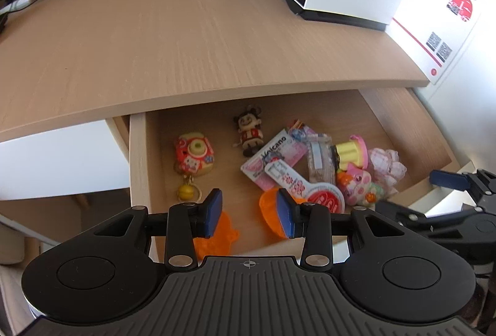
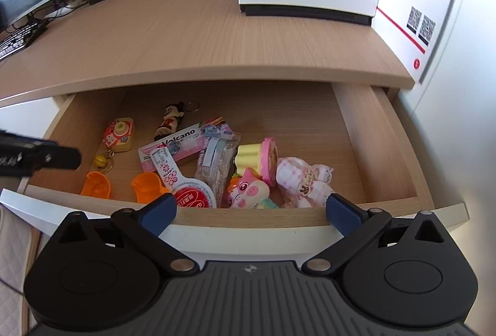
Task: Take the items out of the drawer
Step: 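Pull the drawer open with the left tool and release it, then reach both tools into the drawer toward the keychain toys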
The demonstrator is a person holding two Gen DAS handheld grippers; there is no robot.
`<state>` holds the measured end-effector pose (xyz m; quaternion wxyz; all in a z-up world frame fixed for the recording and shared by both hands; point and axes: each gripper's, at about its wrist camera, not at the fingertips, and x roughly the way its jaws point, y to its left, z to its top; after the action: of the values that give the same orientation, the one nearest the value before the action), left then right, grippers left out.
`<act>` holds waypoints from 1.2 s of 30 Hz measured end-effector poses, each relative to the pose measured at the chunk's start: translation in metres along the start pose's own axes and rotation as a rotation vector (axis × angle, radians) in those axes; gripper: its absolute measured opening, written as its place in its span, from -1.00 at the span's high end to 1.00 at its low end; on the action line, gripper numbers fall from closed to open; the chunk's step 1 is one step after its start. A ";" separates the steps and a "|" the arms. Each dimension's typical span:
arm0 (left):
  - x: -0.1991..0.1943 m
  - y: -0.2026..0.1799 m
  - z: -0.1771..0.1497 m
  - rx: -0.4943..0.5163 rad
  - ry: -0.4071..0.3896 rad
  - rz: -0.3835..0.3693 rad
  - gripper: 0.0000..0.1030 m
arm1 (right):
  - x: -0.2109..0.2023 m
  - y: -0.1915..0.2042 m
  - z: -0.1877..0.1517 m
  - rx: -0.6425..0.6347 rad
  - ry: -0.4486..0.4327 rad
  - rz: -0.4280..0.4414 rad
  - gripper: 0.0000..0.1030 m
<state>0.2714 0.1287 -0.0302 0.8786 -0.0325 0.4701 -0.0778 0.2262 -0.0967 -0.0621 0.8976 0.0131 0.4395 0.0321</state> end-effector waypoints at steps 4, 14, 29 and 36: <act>0.001 0.010 0.001 0.004 -0.016 -0.010 0.21 | -0.011 -0.004 -0.011 0.017 0.007 0.020 -0.98; 0.009 0.014 -0.006 0.020 0.043 0.044 0.21 | -0.027 0.005 -0.031 0.025 0.055 -0.016 -1.00; 0.076 0.005 0.029 -0.034 0.175 0.208 0.20 | -0.034 0.005 -0.025 -0.057 0.129 0.046 -0.70; 0.100 0.004 0.032 -0.001 0.200 0.296 0.14 | -0.046 -0.030 0.011 0.048 0.001 -0.004 -0.70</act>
<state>0.3534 0.1150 -0.0948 0.8293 0.0443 0.5548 0.0497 0.2084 -0.1295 -0.0203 0.8967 0.0337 0.4408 0.0199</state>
